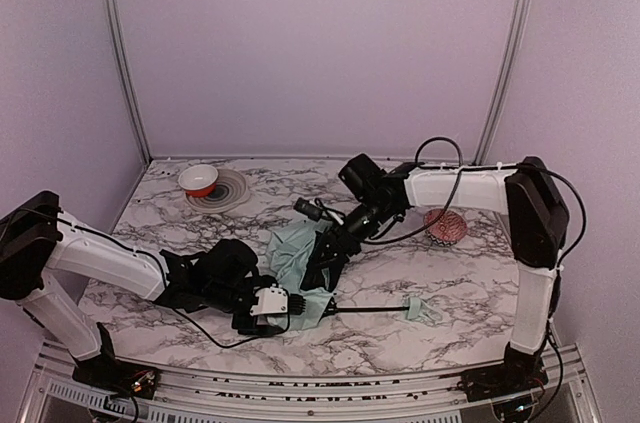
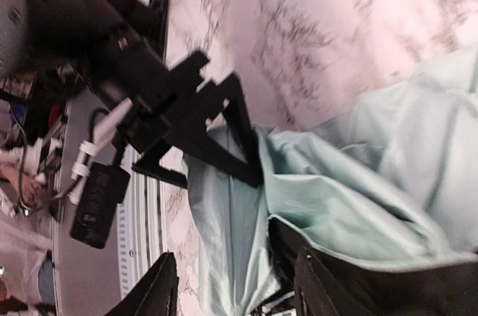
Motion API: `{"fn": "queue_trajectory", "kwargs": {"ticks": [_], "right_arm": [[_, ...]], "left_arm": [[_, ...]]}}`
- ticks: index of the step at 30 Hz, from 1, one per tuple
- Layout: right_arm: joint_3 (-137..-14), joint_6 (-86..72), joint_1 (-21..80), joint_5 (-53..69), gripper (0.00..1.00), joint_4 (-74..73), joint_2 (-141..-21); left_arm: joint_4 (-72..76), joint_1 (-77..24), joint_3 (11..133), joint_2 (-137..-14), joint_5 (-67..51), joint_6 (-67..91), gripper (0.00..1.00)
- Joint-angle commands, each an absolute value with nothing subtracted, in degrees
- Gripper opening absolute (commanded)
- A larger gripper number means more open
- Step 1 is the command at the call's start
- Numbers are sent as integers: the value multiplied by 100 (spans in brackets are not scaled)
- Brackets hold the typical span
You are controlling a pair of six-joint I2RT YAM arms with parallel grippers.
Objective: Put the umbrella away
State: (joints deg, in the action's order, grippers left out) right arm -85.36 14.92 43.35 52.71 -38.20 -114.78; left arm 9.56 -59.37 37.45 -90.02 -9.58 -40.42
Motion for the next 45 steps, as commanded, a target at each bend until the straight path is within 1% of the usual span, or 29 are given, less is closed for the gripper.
{"fn": "queue_trajectory", "kwargs": {"ticks": [1, 4, 9, 13, 17, 20, 22, 24, 25, 26, 27, 29, 30, 31, 32, 34, 37, 39, 42, 43, 45], "right_arm": [[-8255, 511, 3635, 5393, 52, -2809, -10720], [-8189, -10, 3558, 4365, 55, -2437, -10611], [-8142, -519, 3649, 4083, 58, -2265, -10843], [-8160, -742, 3918, 4240, 60, -2030, -10927], [-8324, -778, 4054, 3840, 60, -2200, -10790], [-8338, -979, 4056, 3092, 59, -2366, -10509], [-8379, -1043, 4132, 2439, 57, -2605, -10318], [-8364, -1166, 4342, 1783, 53, -2731, -10112], [-8351, -1264, 4469, 1504, 51, -2759, -10013], [-8372, -1356, 4620, 1269, 50, -2810, -9939], [-8408, -1493, 4739, 1035, 46, -2884, -9861], [-8482, -1786, 5095, 810, 40, -2979, -9769], [-8488, -1903, 5221, 786, 38, -2982, -9717], [-8503, -1968, 5360, 777, 37, -2984, -9672], [-8528, -2042, 5489, 731, 36, -3016, -9630], [-8443, -2196, 5698, 906, 36, -3038, -9504], [-8013, -2271, 5685, 1157, 38, -2959, -9141], [-7737, -2118, 5584, 1334, 39, -2940, -8870], [-7641, -1835, 5485, 1905, 46, -3049, -8587], [-7646, -1765, 5484, 2015, 49, -3161, -8507], [-7584, -1764, 5497, 2389, 55, -3190, -8355]], "left_arm": [[312, -5969, 3691, -9075, -1292, -3957, 72], [316, -5971, 3686, -9051, -1283, -3952, 74], [474, -5976, 3705, -8768, -1246, -3845, 81], [836, -5972, 3745, -8254, -1148, -3606, 88], [617, -5965, 3984, -7699, -1371, -3515, 93], [445, -5947, 4138, -7241, -1603, -3152, 96], [538, -5771, 4097, -6983, -1902, -2696, 95], [993, -5365, 3891, -6746, -2161, -2033, 90], [1235, -5186, 3757, -6668, -2195, -1678, 83], [1379, -5037, 3642, -6635, -2155, -1351, 73], [1391, -4928, 3597, -6643, -2062, -1077, 65], [1402, -4862, 3549, -6729, -1783, -502, 54], [1453, -4861, 3516, -6788, -1701, -216, 51], [1535, -4860, 3485, -6840, -1668, 98, 53], [1621, -4860, 3455, -6883, -1747, 401, 58], [1966, -4903, 3362, -6885, -2305, 799, 69], [2196, -5292, 3182, -6852, -1909, 532, 76], [2197, -5436, 3108, -6979, -1850, 202, 78], [2197, -5494, 3099, -7258, -1506, -61, 78], [2197, -5504, 3160, -7351, -1318, -156, 75], [2197, -5514, 3344, -7518, -1032, -287, 65]]}}
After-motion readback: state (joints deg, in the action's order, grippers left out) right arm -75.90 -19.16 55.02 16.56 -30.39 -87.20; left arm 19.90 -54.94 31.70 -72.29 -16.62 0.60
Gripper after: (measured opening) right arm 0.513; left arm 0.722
